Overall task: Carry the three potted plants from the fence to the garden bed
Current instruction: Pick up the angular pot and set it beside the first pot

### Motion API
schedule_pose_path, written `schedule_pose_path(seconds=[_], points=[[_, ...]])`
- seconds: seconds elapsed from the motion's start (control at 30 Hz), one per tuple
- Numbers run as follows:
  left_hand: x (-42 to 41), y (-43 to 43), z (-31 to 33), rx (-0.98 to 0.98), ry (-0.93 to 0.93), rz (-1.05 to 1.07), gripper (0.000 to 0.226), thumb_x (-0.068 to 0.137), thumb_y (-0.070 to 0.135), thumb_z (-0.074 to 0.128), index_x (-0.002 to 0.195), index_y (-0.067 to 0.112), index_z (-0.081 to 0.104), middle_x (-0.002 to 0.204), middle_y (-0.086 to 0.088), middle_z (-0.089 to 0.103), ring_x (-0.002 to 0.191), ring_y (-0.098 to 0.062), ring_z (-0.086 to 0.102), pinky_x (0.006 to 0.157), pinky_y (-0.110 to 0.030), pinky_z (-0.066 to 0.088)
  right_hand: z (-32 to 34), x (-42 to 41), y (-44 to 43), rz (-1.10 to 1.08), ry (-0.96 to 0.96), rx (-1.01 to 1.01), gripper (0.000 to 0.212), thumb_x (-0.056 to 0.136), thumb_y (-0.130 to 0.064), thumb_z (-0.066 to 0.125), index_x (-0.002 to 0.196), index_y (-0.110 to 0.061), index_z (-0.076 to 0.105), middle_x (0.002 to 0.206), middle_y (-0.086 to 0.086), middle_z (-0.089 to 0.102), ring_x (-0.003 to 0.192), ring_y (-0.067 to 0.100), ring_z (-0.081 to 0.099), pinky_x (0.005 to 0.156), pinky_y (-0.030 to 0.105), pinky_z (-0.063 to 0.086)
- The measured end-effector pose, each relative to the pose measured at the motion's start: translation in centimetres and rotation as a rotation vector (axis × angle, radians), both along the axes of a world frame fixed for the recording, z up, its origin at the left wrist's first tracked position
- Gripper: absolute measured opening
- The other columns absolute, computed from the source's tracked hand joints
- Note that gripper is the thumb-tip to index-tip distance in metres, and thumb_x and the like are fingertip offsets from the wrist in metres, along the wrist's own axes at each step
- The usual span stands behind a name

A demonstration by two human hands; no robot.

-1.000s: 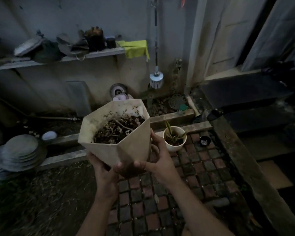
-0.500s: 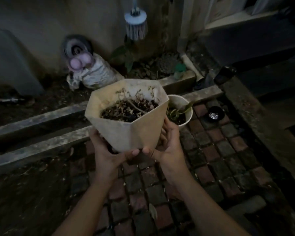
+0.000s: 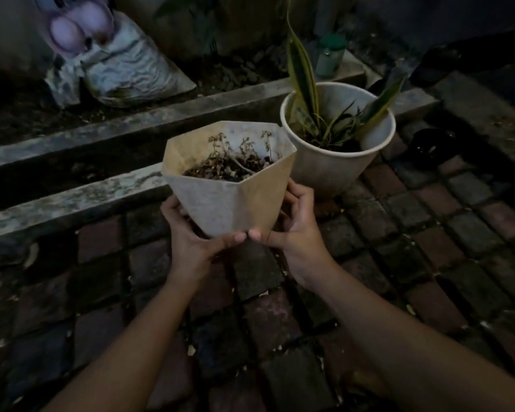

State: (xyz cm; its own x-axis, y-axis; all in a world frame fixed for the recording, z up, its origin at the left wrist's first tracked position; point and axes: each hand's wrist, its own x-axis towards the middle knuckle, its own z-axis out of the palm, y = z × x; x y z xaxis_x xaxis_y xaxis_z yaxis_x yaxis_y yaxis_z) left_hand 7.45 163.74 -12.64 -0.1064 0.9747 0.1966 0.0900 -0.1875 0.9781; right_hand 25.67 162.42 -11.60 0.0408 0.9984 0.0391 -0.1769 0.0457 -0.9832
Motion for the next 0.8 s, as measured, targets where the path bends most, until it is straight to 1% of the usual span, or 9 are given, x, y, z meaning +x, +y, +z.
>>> schedule_pose_path(seconds=[0.07, 0.13, 0.27, 0.37, 0.43, 0.5, 0.57, 0.7, 0.8], points=[[0.5, 1.2, -1.4, 0.029, 0.026, -0.001, 0.124, 0.032, 0.066, 0.09, 0.128, 0.022, 0.025, 0.13, 0.016, 0.038, 0.116, 0.022, 0.044, 0.094, -0.008, 0.044, -1.2, 0.6, 1.9, 0.032, -0.039, 0.029, 0.104, 0.052, -0.021, 0.093, 0.137, -0.028, 0.033, 0.147, 0.002, 0.04, 0.135, 0.015, 0.045, 0.098, 0.032, 0.054], [0.9, 2.3, -2.2, 0.023, 0.039, 0.015, 0.128, 0.029, 0.063, 0.091, 0.125, 0.015, 0.022, 0.128, 0.016, 0.036, 0.115, 0.024, 0.044, 0.098, -0.012, 0.044, -1.9, 1.1, 3.7, 0.06, -0.081, 0.066, 0.104, 0.049, -0.024, 0.094, 0.134, -0.03, 0.034, 0.146, 0.002, 0.041, 0.133, 0.012, 0.045, 0.095, 0.027, 0.053], [0.3, 4.9, -2.1, -0.028, 0.138, 0.024, 0.119, 0.034, 0.044, 0.091, 0.123, 0.015, 0.018, 0.138, -0.003, 0.039, 0.13, -0.01, 0.045, 0.106, -0.025, 0.046, -2.7, 1.0, 6.3, 0.077, -0.079, 0.061, 0.1, 0.05, -0.012, 0.094, 0.129, -0.027, 0.035, 0.143, 0.002, 0.043, 0.132, 0.013, 0.046, 0.096, 0.029, 0.053], [-0.5, 6.6, -2.5, -0.071, 0.233, 0.032, 0.119, 0.043, 0.019, 0.104, 0.122, 0.017, 0.015, 0.143, -0.012, 0.04, 0.136, -0.025, 0.045, 0.11, -0.046, 0.047, -3.4, 1.0, 7.8, 0.095, -0.067, 0.044, 0.095, 0.051, -0.002, 0.093, 0.125, -0.022, 0.037, 0.141, 0.002, 0.046, 0.13, 0.012, 0.049, 0.093, 0.025, 0.054], [-1.0, 7.0, -3.7, -0.07, 0.265, 0.042, 0.11, 0.049, 0.009, 0.102, 0.12, 0.016, 0.017, 0.136, -0.005, 0.044, 0.129, -0.017, 0.051, 0.106, -0.049, 0.05, -4.4, 1.0, 8.5, 0.118, -0.07, 0.038, 0.093, 0.047, -0.004, 0.095, 0.12, -0.024, 0.04, 0.138, 0.003, 0.05, 0.129, 0.014, 0.052, 0.092, 0.026, 0.055], [-1.4, 6.9, -5.0, -0.08, 0.274, 0.026, 0.104, 0.053, 0.005, 0.1, 0.118, 0.017, 0.019, 0.129, 0.008, 0.045, 0.12, 0.004, 0.052, 0.105, -0.045, 0.052, -5.5, 0.9, 8.6, 0.116, -0.057, 0.024, 0.091, 0.043, -0.008, 0.095, 0.114, -0.027, 0.041, 0.135, 0.006, 0.054, 0.129, 0.019, 0.053, 0.093, 0.032, 0.056], [-1.6, 6.9, -5.5, -0.108, 0.27, 0.002, 0.099, 0.054, 0.01, 0.096, 0.117, 0.019, 0.02, 0.129, 0.01, 0.045, 0.123, 0.007, 0.051, 0.106, -0.047, 0.052, -6.5, 0.7, 8.3, 0.077, -0.038, 0.019, 0.092, 0.041, -0.007, 0.095, 0.113, -0.028, 0.042, 0.133, 0.006, 0.055, 0.13, 0.02, 0.053, 0.096, 0.036, 0.055], [-1.6, 7.6, -4.9, -0.092, 0.246, -0.024, 0.104, 0.048, 0.025, 0.094, 0.122, 0.016, 0.022, 0.141, -0.013, 0.043, 0.134, -0.025, 0.05, 0.105, -0.055, 0.051, -6.3, 0.4, 8.0, 0.071, 0.018, -0.004, 0.092, 0.044, -0.017, 0.096, 0.118, -0.024, 0.041, 0.134, 0.005, 0.055, 0.13, 0.022, 0.053, 0.098, 0.044, 0.055], [-1.3, 7.6, -4.6, -0.089, 0.268, -0.038, 0.105, 0.052, 0.031, 0.091, 0.127, 0.01, 0.021, 0.143, -0.021, 0.043, 0.133, -0.03, 0.051, 0.107, -0.05, 0.05, -4.9, -0.5, 7.9, 0.089, 0.147, -0.098, 0.104, 0.051, -0.043, 0.097, 0.133, -0.032, 0.033, 0.137, -0.003, 0.053, 0.127, 0.02, 0.056, 0.097, 0.055, 0.054]])
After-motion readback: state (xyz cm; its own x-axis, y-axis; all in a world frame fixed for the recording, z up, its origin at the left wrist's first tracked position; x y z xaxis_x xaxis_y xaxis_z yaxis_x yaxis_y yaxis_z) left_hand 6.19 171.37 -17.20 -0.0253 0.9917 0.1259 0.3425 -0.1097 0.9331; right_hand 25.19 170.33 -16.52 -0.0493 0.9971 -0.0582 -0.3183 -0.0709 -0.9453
